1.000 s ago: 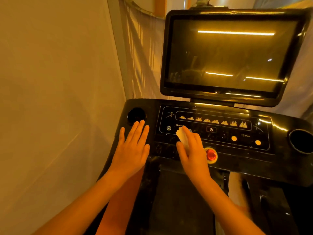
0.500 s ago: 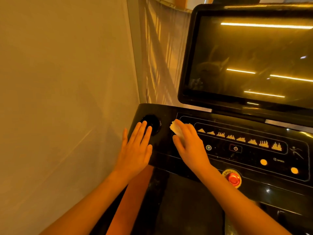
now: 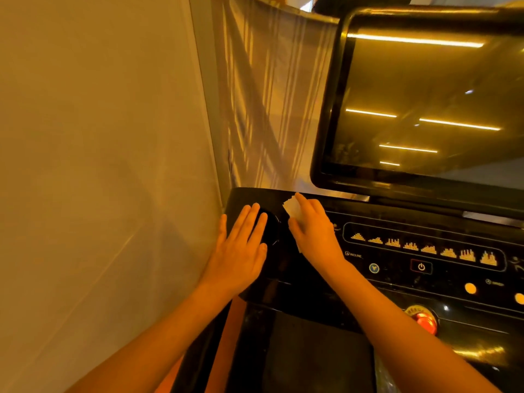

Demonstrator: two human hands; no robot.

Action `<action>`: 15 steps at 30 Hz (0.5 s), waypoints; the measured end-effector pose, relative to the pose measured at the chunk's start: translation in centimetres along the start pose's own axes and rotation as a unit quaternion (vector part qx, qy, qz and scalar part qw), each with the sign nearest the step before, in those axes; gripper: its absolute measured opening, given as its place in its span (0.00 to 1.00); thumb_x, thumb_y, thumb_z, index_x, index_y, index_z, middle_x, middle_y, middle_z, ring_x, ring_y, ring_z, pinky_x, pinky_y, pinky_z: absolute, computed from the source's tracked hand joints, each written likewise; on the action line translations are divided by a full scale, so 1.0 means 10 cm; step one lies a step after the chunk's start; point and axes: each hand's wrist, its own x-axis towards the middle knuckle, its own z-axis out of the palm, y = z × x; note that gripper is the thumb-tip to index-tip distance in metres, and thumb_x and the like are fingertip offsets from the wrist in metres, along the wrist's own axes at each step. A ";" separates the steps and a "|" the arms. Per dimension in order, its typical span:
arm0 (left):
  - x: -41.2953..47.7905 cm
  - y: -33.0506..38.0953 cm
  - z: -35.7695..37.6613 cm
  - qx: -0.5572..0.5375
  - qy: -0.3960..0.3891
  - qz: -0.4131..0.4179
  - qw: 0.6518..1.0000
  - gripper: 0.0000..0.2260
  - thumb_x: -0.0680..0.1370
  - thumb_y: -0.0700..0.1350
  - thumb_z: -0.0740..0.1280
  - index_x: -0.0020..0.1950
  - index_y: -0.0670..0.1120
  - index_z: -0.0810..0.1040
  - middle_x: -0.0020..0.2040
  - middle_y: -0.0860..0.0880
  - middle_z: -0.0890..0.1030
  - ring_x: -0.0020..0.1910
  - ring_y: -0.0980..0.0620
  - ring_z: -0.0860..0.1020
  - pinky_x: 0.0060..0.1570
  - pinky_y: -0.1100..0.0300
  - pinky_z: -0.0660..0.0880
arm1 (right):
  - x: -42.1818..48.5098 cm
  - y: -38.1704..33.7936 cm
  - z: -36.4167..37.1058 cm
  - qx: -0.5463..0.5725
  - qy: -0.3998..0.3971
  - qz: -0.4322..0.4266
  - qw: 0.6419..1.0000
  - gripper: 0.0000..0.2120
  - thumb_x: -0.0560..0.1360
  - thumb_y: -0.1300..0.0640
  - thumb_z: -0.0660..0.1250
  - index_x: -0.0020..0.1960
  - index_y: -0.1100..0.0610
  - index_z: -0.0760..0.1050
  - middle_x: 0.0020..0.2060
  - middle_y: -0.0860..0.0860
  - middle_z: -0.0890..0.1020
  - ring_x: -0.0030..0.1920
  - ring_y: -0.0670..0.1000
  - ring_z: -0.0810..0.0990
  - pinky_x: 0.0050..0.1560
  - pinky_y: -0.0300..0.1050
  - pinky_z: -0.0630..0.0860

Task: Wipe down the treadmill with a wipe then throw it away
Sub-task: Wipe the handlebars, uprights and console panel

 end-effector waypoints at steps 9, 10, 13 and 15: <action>0.31 0.03 0.24 -0.034 -0.009 0.005 0.999 0.26 0.83 0.50 0.53 0.81 0.43 0.61 0.82 0.44 0.59 0.82 0.45 0.56 0.76 0.34 0.55 | 0.16 0.09 0.08 -0.004 0.037 -0.039 0.999 0.27 0.81 0.59 0.68 0.79 0.58 0.66 0.71 0.55 0.73 0.69 0.53 0.75 0.67 0.47 0.75; 0.33 0.07 0.25 -0.034 -0.016 0.015 0.999 0.26 0.83 0.50 0.52 0.81 0.44 0.61 0.82 0.45 0.59 0.82 0.45 0.56 0.76 0.34 0.56 | 0.14 0.14 0.08 -0.007 0.046 -0.049 0.998 0.26 0.81 0.60 0.68 0.77 0.59 0.67 0.71 0.55 0.74 0.70 0.53 0.74 0.69 0.47 0.74; 0.38 0.27 0.28 -0.041 -0.034 0.028 0.998 0.26 0.83 0.49 0.51 0.81 0.43 0.63 0.82 0.45 0.60 0.81 0.44 0.58 0.75 0.32 0.60 | 0.05 0.27 -0.01 -0.047 0.047 -0.056 0.996 0.25 0.81 0.61 0.68 0.77 0.59 0.69 0.73 0.56 0.73 0.73 0.54 0.71 0.71 0.44 0.66; 0.41 0.36 0.31 -0.037 -0.051 0.030 0.998 0.27 0.83 0.50 0.50 0.81 0.43 0.62 0.82 0.44 0.61 0.81 0.44 0.59 0.74 0.33 0.61 | -0.02 0.38 -0.07 -0.096 0.049 -0.069 0.992 0.25 0.80 0.62 0.69 0.76 0.60 0.69 0.73 0.57 0.73 0.73 0.56 0.71 0.73 0.49 0.67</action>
